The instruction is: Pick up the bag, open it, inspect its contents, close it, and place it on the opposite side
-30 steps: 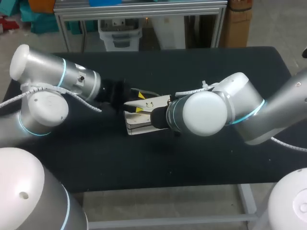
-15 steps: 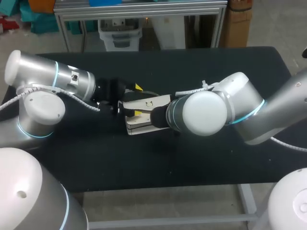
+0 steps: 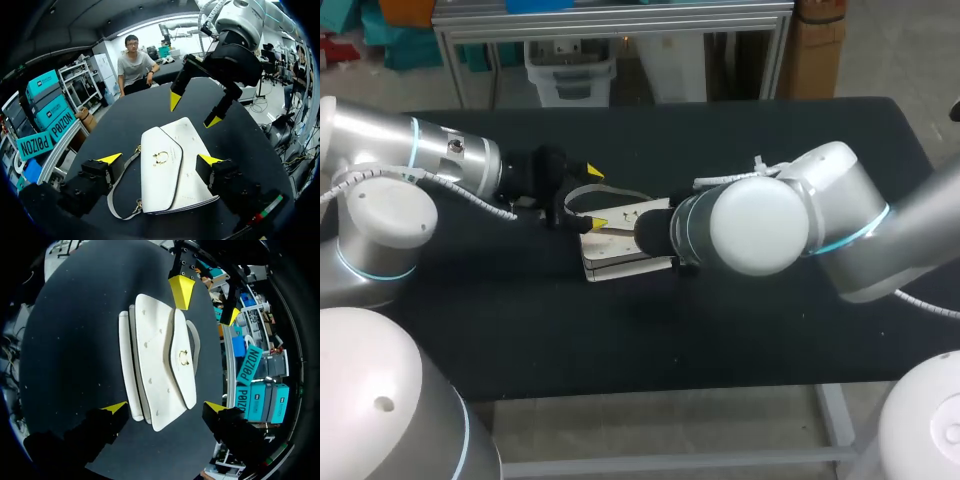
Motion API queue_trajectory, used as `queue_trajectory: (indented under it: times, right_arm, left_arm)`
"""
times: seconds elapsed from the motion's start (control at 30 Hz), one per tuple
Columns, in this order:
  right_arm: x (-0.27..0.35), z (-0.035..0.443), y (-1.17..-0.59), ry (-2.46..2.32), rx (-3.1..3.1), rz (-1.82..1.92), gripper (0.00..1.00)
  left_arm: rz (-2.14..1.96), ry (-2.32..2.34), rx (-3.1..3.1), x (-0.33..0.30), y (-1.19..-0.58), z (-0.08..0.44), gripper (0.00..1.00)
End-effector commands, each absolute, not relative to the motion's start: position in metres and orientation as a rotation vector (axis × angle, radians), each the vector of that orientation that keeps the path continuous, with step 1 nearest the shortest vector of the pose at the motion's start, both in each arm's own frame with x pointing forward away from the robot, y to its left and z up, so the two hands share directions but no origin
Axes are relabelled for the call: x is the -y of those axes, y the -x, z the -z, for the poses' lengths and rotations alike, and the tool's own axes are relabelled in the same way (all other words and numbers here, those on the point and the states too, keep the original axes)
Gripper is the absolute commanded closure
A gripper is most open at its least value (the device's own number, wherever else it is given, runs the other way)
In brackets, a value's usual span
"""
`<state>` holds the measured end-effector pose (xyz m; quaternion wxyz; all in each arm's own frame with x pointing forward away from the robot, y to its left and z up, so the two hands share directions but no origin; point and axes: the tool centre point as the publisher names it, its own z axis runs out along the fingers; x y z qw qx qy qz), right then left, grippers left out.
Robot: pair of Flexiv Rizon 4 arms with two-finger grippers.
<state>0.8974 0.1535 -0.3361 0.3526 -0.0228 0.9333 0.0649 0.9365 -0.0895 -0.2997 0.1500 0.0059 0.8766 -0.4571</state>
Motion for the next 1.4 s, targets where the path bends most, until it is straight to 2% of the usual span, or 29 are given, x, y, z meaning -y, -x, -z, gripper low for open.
queue_trajectory:
  times: [0.03,0.23,0.6,0.73,1.4]
  right_arm:
    - [-0.136,0.312,-0.897,0.010,-2.488,-0.197,0.00]
    - [-0.123,0.295,-0.904,-0.079,-2.575,-0.218,0.00]
    - [-0.114,0.271,-0.921,-0.123,-2.723,-0.133,0.00]
    - [-0.111,0.265,-0.927,-0.132,-2.786,-0.084,0.00]
    - [-0.091,0.265,-0.949,-0.119,-2.994,-0.022,0.00]
  left_arm:
    - [1.318,0.183,-2.592,0.087,-0.933,0.286,0.00]
    - [1.248,0.445,-2.703,0.083,-0.930,0.280,0.00]
    - [1.001,0.633,-2.841,0.074,-0.911,0.272,0.00]
    - [0.943,0.711,-2.891,0.093,-0.918,0.280,0.00]
    - [0.752,0.952,-2.879,0.052,-0.924,0.282,0.00]
